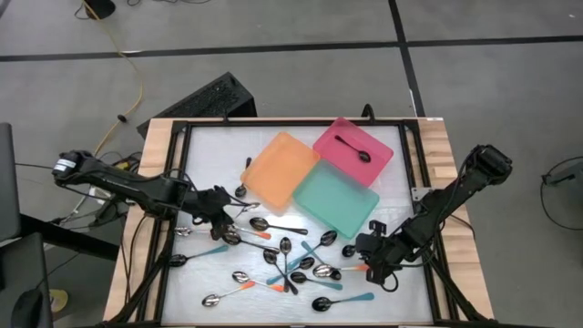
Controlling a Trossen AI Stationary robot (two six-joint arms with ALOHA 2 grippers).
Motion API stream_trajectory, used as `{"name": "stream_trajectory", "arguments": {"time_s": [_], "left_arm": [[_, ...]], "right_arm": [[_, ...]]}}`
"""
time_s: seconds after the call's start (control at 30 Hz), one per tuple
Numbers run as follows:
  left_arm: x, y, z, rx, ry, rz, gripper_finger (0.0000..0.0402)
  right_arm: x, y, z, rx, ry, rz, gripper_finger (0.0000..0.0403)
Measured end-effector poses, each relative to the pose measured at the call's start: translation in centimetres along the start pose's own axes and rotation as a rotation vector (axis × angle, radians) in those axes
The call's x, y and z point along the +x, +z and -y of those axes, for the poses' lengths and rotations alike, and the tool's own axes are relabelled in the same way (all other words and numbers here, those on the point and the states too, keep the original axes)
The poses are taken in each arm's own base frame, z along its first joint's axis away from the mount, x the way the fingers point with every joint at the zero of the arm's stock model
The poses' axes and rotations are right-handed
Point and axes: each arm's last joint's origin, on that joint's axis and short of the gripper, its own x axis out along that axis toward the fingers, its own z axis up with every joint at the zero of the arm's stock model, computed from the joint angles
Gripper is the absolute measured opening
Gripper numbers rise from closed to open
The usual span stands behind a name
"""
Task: Sort silverware by color (type)
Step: Put the orange spoon into the orange bin
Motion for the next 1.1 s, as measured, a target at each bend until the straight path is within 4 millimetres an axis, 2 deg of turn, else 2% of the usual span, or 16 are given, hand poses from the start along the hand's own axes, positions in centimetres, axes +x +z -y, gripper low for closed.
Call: {"name": "stream_trajectory", "arguments": {"time_s": [0.33,0.53,0.67,0.83,0.97,1.1], "left_arm": [[-1.9,1.8,1.7,0.004,-0.221,0.24,0.0],[-2.5,2.7,2.4,-0.01,-0.278,0.369,0.0],[-2.8,3.3,2.8,-0.028,-0.304,0.454,0.0],[-3.3,4.0,2.9,-0.063,-0.296,0.568,0.0],[-3.7,5.0,2.5,-0.12,-0.234,0.709,0.0005],[-4.4,6.0,2.3,-0.141,-0.183,0.856,0.0003]], "right_arm": [[-0.3,0.6,-0.5,0.023,0.078,0.027,0.0101],[-3.3,3.0,0.1,0.023,0.188,0.023,0.0101],[-7.1,5.3,1.7,-0.008,0.234,0.135,0.0101],[-11.3,7.4,5.2,0.019,0.149,0.376,0.0101],[-13.4,9.1,7.8,0.151,0.073,0.592,0.0101],[-14.1,10.9,9.5,0.203,0.071,0.722,0.0102]]}}
